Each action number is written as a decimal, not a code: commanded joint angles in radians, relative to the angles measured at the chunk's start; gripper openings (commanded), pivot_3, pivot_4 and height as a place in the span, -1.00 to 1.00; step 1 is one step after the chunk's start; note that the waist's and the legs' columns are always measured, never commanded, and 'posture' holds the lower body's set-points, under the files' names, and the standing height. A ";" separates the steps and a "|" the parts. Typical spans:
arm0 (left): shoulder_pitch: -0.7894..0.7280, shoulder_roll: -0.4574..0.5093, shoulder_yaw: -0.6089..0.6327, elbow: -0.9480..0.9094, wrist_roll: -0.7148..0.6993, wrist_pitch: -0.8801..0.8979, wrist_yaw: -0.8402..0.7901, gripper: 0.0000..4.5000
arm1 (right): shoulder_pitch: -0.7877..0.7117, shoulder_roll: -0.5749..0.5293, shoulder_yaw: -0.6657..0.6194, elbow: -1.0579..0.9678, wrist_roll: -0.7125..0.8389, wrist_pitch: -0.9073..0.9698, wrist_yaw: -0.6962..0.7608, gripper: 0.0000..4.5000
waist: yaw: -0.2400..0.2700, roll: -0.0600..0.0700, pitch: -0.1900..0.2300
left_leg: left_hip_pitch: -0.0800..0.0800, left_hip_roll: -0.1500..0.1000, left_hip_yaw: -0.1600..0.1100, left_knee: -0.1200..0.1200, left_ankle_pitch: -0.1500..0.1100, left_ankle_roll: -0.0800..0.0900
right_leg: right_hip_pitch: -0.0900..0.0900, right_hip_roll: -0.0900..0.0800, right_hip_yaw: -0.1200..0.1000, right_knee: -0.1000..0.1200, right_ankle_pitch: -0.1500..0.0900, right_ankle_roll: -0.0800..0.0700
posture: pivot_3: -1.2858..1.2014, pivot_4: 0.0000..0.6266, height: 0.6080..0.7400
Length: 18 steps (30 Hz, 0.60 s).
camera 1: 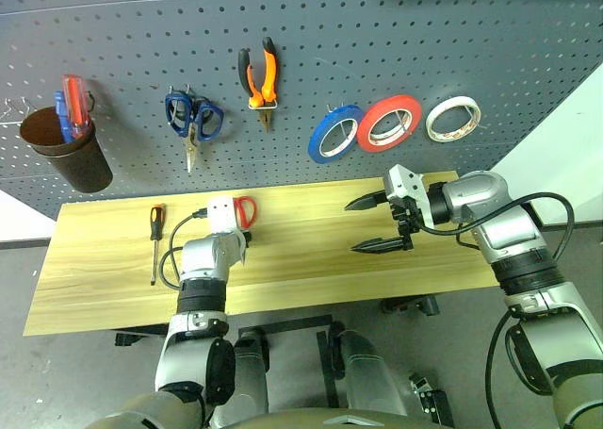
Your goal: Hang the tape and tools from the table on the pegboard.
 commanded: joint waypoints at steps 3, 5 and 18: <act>0.053 -0.024 0.059 0.014 -0.006 0.052 0.051 -0.47 | -0.008 0.004 -0.016 0.012 -0.014 -0.043 -0.019 1.00 | 0.001 0.000 0.000 | 0.000 0.000 0.000 0.000 0.000 0.000 | 0.000 0.000 0.000 0.000 0.000 0.000 | 0.10 -0.03 1.00; 0.048 -0.008 0.066 0.033 0.004 0.028 0.059 -0.75 | -0.008 0.008 -0.020 0.022 -0.016 -0.050 -0.029 1.00 | 0.000 0.000 0.000 | 0.000 0.000 0.000 0.001 0.000 0.000 | 0.000 0.000 0.000 0.000 0.000 0.000 | 0.10 -0.03 1.00; 0.082 0.067 -0.049 -0.140 -0.034 0.177 -0.096 -0.87 | 0.006 -0.003 -0.031 0.012 -0.009 -0.060 -0.039 1.00 | -0.040 0.000 0.000 | 0.000 -0.002 -0.003 -0.001 0.000 0.000 | 0.000 0.000 0.000 0.000 0.000 0.000 | 0.09 -0.14 1.00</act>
